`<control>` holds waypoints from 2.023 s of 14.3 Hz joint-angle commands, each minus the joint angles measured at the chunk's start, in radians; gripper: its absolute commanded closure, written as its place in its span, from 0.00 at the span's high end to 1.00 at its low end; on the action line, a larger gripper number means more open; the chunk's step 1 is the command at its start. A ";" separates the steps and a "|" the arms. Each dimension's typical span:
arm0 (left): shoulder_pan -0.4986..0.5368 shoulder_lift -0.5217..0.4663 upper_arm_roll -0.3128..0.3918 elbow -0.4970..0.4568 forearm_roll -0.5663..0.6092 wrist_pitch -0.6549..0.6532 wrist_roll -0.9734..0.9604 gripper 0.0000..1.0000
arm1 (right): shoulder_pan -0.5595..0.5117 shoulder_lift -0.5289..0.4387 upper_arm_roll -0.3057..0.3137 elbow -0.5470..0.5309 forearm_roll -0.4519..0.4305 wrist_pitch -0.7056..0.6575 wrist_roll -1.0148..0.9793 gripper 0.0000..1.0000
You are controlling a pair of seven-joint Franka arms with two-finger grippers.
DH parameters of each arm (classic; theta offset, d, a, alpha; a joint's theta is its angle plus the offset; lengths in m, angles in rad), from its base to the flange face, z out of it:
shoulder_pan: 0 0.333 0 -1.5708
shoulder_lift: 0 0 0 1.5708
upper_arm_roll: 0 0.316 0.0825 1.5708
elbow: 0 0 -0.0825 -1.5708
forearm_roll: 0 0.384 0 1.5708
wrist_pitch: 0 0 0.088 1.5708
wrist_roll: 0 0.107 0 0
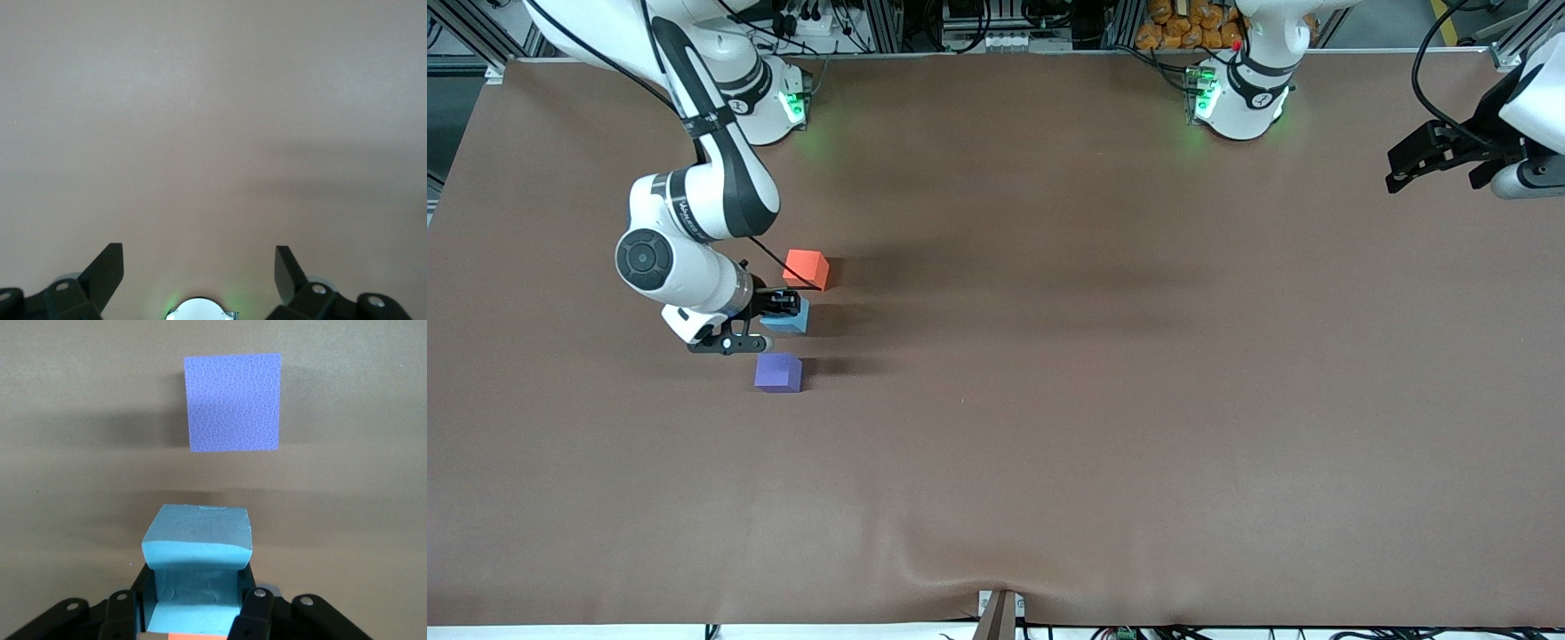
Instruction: Place blue block between orange and purple blocks
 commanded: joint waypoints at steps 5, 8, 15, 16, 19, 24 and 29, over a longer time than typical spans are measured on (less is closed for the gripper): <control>0.010 -0.006 -0.003 0.001 -0.016 -0.009 0.016 1.00 | -0.011 0.011 0.012 -0.056 -0.016 0.102 -0.020 0.18; 0.010 0.003 -0.003 0.002 -0.014 -0.006 0.016 1.00 | -0.012 0.017 0.012 -0.059 -0.034 0.106 -0.020 0.18; 0.012 -0.006 -0.002 0.001 -0.014 -0.015 0.018 1.00 | -0.009 0.060 0.012 -0.090 -0.034 0.190 -0.020 0.18; 0.012 -0.006 0.000 0.001 -0.014 -0.015 0.018 1.00 | -0.009 0.071 0.012 -0.091 -0.034 0.201 -0.020 0.19; 0.012 -0.003 -0.002 0.007 -0.014 -0.014 0.018 1.00 | -0.010 0.097 0.012 -0.090 -0.034 0.224 -0.019 0.39; 0.009 0.000 -0.003 0.009 -0.016 -0.006 0.016 1.00 | -0.057 0.071 0.012 0.115 -0.022 -0.111 -0.010 1.00; 0.001 0.003 -0.005 0.007 -0.016 0.002 0.016 1.00 | -0.112 0.083 0.013 0.618 -0.019 -0.632 -0.014 1.00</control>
